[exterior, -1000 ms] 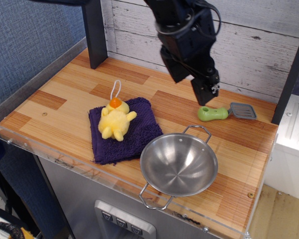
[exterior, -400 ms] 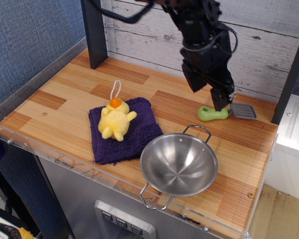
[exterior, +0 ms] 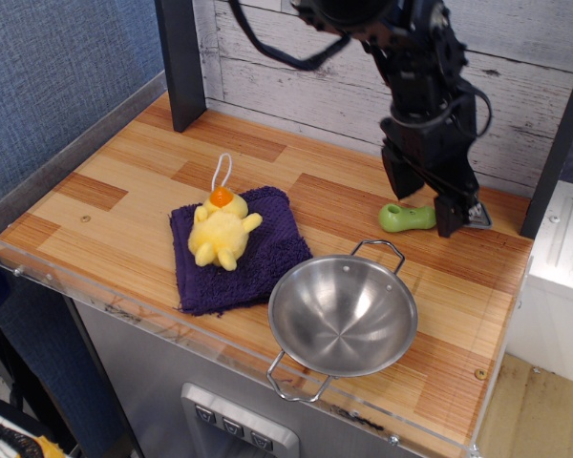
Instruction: Place the green spatula to the left of the purple towel
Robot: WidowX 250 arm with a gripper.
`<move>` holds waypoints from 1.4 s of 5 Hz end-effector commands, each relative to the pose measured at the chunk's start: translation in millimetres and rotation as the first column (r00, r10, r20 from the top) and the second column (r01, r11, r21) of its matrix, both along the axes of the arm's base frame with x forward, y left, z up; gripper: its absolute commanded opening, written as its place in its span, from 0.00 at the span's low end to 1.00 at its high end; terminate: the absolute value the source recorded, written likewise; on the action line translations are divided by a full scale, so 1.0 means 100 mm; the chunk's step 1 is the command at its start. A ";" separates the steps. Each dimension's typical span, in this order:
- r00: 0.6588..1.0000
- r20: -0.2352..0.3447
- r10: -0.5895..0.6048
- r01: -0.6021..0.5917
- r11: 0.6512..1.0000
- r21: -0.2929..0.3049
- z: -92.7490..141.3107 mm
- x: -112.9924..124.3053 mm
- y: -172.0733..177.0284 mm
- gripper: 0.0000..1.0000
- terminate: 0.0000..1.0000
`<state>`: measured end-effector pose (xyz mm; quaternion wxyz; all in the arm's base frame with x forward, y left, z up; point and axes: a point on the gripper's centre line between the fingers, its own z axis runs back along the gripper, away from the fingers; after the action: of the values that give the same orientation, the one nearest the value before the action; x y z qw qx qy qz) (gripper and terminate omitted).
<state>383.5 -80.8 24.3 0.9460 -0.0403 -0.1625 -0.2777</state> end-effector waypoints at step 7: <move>0.999 0.033 -0.015 0.019 0.992 -0.126 0.65 -0.14 -0.25 0.00 0.00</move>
<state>366.0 -104.7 67.0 0.9431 -0.1021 -0.1618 -0.2719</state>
